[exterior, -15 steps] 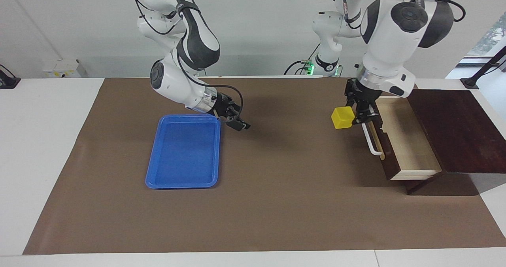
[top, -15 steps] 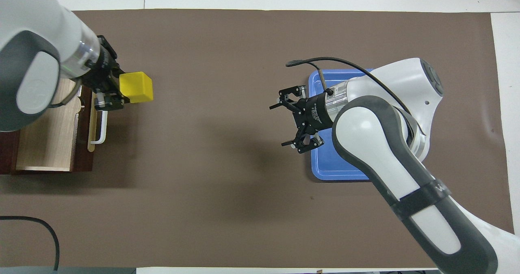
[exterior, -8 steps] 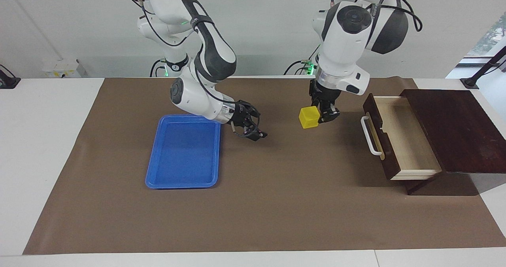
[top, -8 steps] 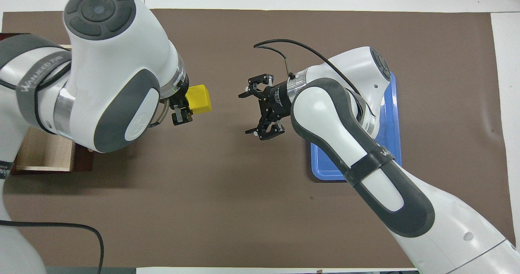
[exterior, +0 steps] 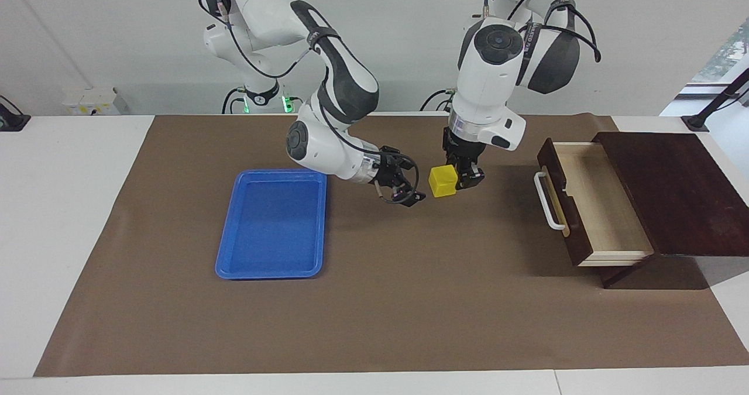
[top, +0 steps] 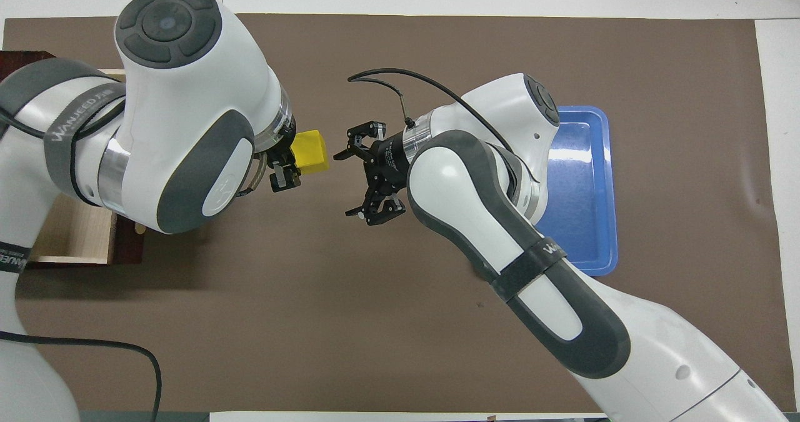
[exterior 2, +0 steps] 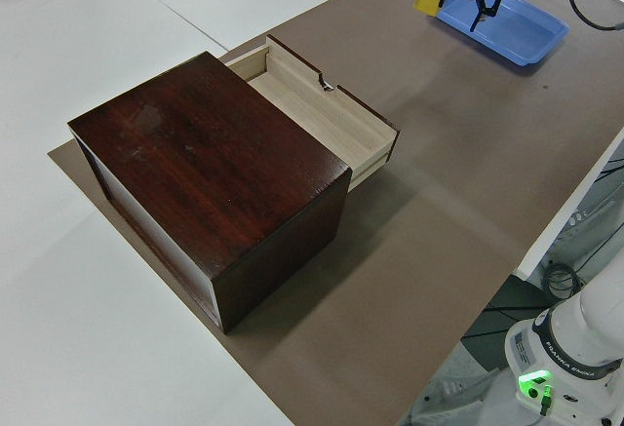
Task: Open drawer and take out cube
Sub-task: 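Close the right gripper on the yellow cube held by the left gripper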
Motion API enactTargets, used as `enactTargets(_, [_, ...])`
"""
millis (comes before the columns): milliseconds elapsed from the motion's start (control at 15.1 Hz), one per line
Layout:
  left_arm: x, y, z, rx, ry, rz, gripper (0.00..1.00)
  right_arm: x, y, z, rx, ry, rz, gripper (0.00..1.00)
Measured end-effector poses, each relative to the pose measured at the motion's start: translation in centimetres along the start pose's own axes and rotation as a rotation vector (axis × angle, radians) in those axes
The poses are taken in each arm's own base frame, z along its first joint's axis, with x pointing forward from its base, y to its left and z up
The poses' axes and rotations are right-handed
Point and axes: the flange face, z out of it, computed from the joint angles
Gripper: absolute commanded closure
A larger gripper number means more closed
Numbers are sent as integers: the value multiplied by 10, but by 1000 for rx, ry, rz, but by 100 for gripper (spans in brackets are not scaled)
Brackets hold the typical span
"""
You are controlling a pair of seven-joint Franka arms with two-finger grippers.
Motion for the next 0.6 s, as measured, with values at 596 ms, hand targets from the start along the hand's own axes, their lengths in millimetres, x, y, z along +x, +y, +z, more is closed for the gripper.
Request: enactTargets(596, [0, 0, 5, 2, 2, 1, 100, -12, -16, -11, -11, -7, 38, 0])
